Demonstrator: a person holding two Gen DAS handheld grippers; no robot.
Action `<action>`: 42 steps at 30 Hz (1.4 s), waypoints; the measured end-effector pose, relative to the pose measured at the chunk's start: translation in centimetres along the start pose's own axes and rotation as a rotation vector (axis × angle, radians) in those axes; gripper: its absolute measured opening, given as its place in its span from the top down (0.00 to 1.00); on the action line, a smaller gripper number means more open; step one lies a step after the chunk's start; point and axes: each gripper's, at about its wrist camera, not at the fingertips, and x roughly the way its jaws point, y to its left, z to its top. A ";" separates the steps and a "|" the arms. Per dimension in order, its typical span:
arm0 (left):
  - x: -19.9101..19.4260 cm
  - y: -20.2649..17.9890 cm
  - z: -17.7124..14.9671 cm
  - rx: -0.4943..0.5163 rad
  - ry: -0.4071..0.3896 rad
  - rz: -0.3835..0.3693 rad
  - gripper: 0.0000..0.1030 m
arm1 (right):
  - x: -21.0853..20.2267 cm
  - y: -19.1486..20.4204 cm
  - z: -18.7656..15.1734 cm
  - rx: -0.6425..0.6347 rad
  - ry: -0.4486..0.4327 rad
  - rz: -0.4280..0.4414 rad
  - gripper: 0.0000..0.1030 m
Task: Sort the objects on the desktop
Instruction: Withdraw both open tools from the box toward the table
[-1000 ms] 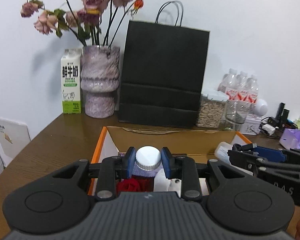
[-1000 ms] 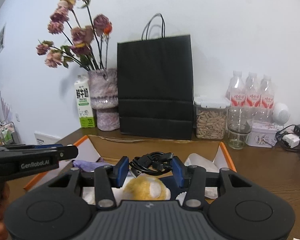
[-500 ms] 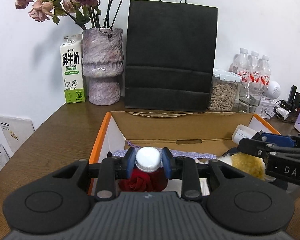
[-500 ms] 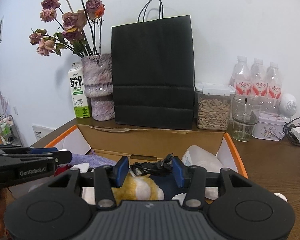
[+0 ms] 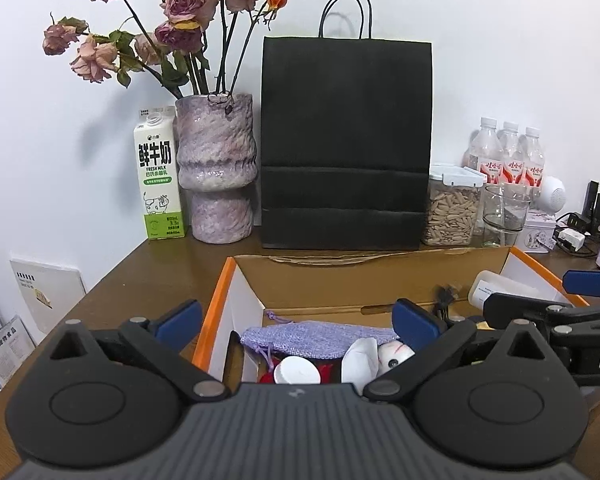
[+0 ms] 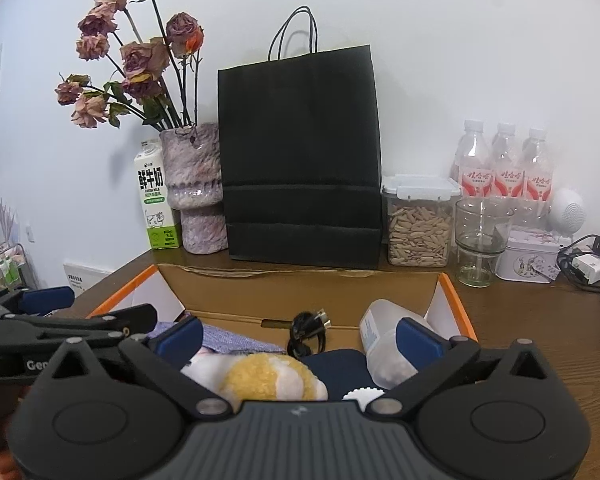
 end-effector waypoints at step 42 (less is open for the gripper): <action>-6.7 5.8 -2.6 -0.020 0.011 0.092 0.00 | -6.6 3.1 -2.3 -0.043 0.010 0.033 0.00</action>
